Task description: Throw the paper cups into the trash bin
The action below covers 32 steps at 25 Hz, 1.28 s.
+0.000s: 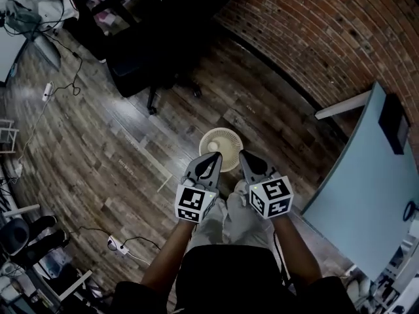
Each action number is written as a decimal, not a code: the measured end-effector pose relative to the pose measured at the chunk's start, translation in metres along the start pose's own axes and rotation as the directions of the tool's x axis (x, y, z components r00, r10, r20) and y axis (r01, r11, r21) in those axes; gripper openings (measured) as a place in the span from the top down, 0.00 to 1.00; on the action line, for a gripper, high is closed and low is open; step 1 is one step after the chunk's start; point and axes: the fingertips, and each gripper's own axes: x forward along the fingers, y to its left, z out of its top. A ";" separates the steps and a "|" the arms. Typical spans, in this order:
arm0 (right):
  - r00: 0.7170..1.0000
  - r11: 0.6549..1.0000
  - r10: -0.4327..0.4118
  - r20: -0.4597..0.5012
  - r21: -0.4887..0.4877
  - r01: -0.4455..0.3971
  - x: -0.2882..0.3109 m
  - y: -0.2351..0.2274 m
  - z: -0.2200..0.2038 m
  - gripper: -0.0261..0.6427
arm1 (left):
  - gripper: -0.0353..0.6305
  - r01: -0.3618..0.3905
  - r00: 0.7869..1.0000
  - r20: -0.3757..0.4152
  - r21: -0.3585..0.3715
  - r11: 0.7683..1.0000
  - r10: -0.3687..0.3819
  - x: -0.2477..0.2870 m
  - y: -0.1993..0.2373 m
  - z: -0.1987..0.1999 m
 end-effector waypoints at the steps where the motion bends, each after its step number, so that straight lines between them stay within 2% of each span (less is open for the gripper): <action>1: 1.000 1.000 0.006 0.011 -0.024 -0.006 -0.004 0.006 0.010 0.96 | 0.93 -0.002 1.000 0.028 -0.001 1.000 0.002 -0.007 -0.001 0.011; 6: 0.996 0.993 0.036 0.076 -0.118 -0.027 -0.027 0.032 0.056 0.96 | 0.93 -0.018 0.991 0.132 0.015 1.000 0.016 -0.044 -0.006 0.056; 10: 0.989 0.988 0.057 0.139 -0.149 -0.036 -0.044 0.049 0.083 0.96 | 0.93 -0.035 0.978 0.209 0.084 0.996 0.016 -0.065 -0.014 0.085; 23: 0.971 0.988 0.081 0.225 -0.145 -0.048 -0.080 0.105 0.109 0.96 | 0.93 -0.018 0.952 0.307 0.096 0.995 -0.012 -0.111 -0.030 0.126; 27: 0.961 0.989 0.091 0.263 -0.140 -0.055 -0.088 0.111 0.123 0.96 | 0.93 0.012 0.934 0.355 0.082 0.997 -0.041 -0.112 -0.037 0.141; 32: 0.952 0.989 0.097 0.290 -0.138 -0.059 -0.093 0.112 0.130 0.96 | 0.93 0.016 0.933 0.358 0.096 0.995 -0.049 -0.116 -0.042 0.147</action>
